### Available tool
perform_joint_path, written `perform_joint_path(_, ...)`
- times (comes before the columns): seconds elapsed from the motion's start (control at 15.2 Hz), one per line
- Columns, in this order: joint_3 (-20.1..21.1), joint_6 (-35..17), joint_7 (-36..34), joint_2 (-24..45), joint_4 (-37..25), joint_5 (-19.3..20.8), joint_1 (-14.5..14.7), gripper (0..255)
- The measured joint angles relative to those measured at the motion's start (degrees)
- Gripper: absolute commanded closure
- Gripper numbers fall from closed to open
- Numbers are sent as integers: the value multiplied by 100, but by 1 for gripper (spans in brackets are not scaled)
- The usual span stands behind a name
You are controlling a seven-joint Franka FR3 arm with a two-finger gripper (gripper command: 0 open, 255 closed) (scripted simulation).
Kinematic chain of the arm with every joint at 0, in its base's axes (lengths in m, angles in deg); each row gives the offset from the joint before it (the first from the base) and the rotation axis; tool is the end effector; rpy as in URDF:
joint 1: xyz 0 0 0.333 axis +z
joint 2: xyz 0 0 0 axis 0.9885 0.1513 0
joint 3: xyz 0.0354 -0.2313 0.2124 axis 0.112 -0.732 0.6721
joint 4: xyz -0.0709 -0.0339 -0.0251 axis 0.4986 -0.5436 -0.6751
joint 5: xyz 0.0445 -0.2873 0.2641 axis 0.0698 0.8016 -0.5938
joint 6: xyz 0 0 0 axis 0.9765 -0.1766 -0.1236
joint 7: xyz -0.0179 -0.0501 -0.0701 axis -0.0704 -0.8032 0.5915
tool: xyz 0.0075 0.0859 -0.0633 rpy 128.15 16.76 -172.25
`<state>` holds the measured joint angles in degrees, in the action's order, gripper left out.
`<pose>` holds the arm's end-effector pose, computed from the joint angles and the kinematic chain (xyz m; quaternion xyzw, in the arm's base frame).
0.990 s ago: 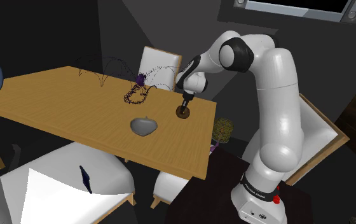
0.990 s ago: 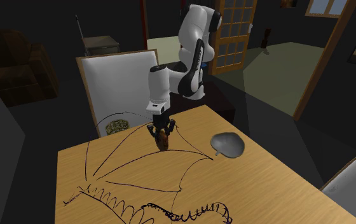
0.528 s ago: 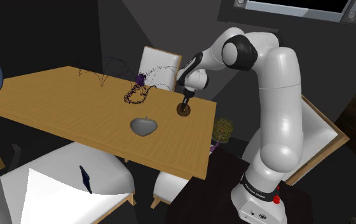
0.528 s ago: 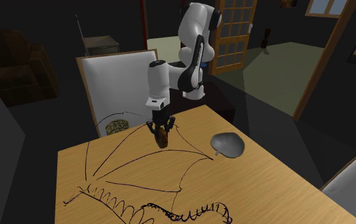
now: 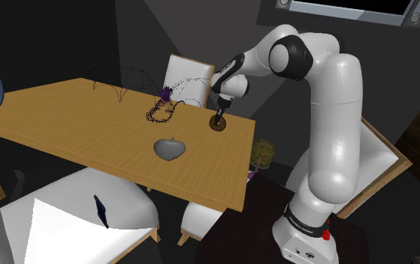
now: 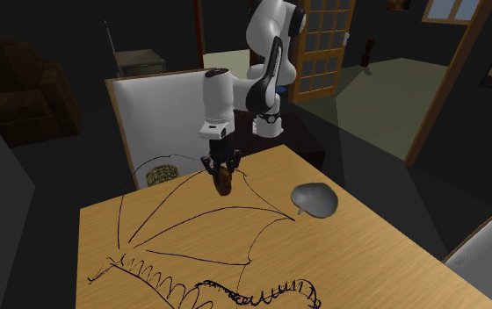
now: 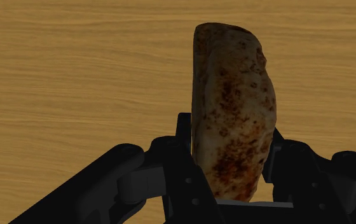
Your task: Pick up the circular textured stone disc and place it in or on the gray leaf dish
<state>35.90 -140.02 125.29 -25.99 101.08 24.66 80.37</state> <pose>0.5433 -0.3042 0.3135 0.9807 0.1718 0.0903 0.0229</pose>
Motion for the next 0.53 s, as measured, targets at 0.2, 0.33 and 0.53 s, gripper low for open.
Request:
perform_joint_path(0.2, -74, 159, -95, -141, -40, 134, 50, 255)
perform_joint_path(0.33, -124, 260, -178, -255, -47, 235, 100, 255)
perform_joint_path(0.53, -181, 469, -267, -349, -180, 352, 125, 255)
